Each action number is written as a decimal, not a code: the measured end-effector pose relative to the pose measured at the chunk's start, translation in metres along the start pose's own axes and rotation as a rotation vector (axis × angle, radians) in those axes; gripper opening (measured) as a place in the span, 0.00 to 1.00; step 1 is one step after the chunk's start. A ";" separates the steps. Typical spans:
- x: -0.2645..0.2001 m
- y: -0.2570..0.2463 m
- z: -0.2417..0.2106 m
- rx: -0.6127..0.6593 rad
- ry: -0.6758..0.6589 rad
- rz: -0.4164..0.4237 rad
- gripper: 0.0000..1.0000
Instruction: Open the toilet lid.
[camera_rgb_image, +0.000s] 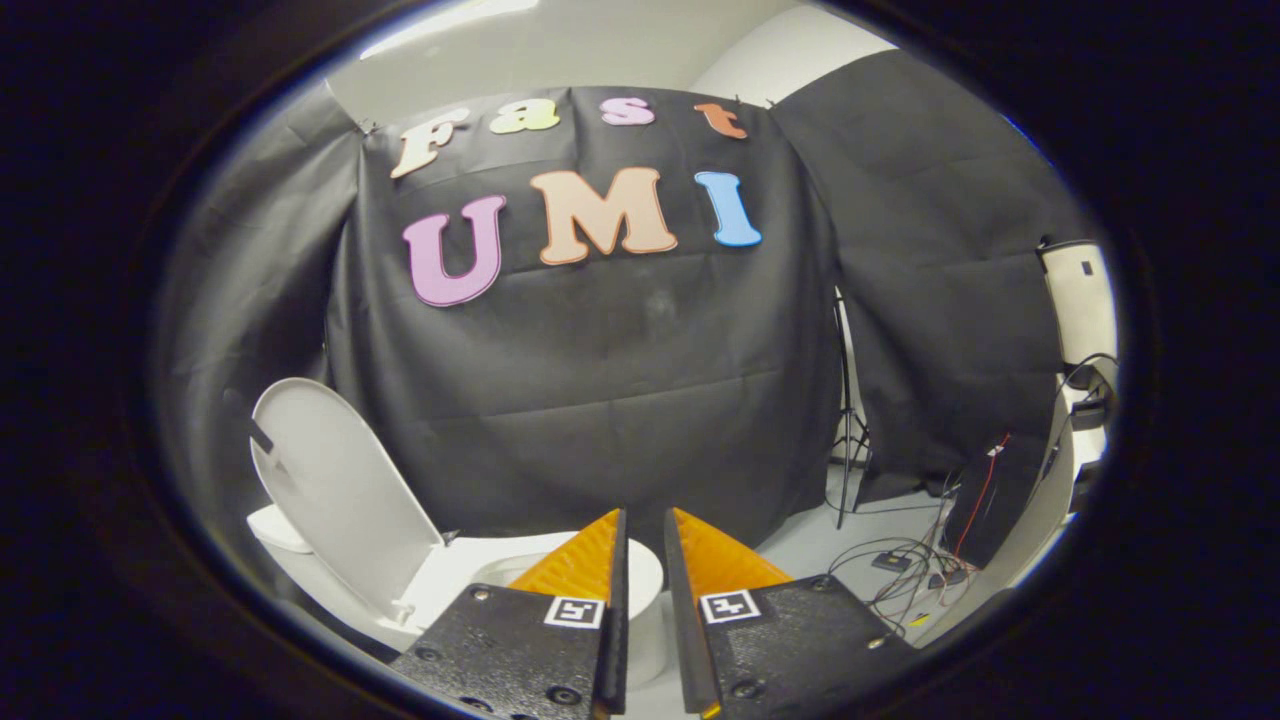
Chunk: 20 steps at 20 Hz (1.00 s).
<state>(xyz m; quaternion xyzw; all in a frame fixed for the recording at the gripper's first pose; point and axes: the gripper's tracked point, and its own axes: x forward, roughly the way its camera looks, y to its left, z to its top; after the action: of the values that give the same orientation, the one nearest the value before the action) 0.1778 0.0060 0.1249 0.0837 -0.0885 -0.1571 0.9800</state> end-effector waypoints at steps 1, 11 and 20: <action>0.000 0.000 0.000 -0.003 0.002 0.002 0.21; -0.003 -0.002 0.003 0.003 -0.017 0.004 0.21; -0.002 -0.003 -0.001 0.008 -0.008 0.004 0.21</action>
<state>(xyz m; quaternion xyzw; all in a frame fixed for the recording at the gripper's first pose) 0.1754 0.0038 0.1232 0.0868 -0.0932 -0.1553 0.9796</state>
